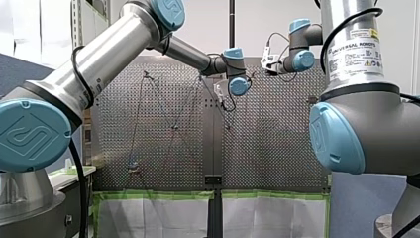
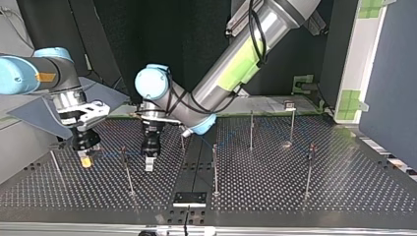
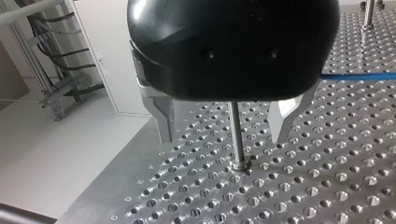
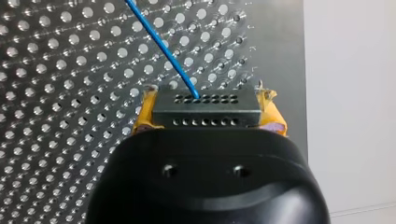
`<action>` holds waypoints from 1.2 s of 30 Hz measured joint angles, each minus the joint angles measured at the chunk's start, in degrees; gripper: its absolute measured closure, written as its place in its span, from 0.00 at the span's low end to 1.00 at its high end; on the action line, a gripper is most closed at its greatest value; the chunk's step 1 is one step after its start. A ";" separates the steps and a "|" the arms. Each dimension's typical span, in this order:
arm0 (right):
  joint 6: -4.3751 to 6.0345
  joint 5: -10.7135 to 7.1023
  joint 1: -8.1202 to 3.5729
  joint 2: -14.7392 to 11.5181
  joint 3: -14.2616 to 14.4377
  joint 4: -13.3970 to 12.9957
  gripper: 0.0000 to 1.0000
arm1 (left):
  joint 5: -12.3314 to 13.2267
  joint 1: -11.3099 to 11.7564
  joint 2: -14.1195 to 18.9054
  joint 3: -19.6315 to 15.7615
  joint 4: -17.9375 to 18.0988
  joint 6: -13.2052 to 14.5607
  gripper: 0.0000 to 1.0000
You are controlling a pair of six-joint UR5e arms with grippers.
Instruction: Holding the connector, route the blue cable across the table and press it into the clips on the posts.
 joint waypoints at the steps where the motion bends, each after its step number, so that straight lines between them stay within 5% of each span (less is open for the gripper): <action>1: 0.06 -0.09 -0.03 0.01 -0.01 -0.18 1.00 | 0.10 0.07 -0.01 0.00 0.03 0.00 0.01; 36: 1.15 -1.75 -0.53 0.11 -0.09 -3.28 1.00 | 0.09 -0.04 -0.01 0.01 0.03 0.00 0.01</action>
